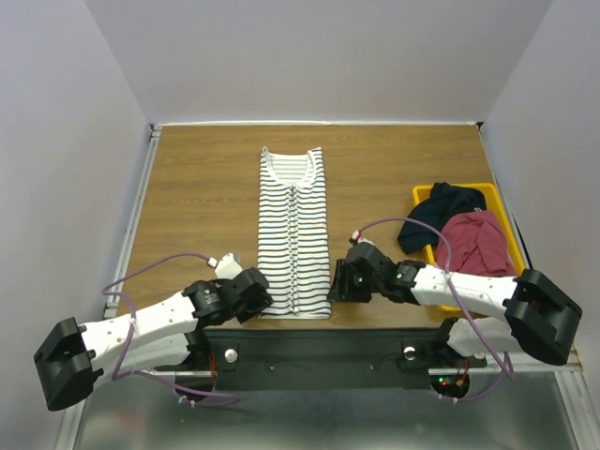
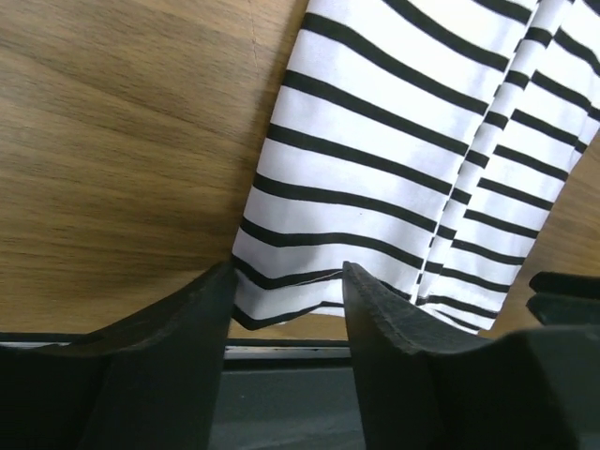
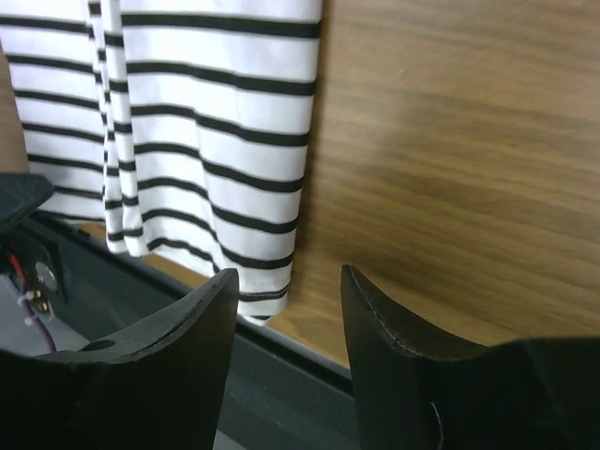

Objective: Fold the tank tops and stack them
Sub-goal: Fold the tank top

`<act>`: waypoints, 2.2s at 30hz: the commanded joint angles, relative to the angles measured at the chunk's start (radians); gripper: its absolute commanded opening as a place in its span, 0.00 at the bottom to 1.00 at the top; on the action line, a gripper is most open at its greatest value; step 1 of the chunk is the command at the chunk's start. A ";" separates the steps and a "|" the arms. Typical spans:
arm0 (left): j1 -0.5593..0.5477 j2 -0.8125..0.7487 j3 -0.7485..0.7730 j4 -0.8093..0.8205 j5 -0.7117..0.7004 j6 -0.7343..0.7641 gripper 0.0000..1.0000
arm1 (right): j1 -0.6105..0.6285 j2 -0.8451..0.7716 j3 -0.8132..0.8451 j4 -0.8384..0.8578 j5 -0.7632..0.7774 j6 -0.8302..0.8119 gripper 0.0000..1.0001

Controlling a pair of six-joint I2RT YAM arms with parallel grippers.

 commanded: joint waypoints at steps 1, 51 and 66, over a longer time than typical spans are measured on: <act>0.017 0.017 -0.036 0.035 0.043 0.015 0.57 | 0.038 -0.007 -0.027 0.057 -0.014 0.059 0.54; 0.009 0.117 0.170 0.078 0.063 0.148 0.00 | 0.089 0.051 0.205 -0.134 0.126 -0.011 0.06; 0.350 0.190 0.334 0.164 0.165 0.410 0.00 | -0.083 0.223 0.489 -0.141 0.082 -0.143 0.06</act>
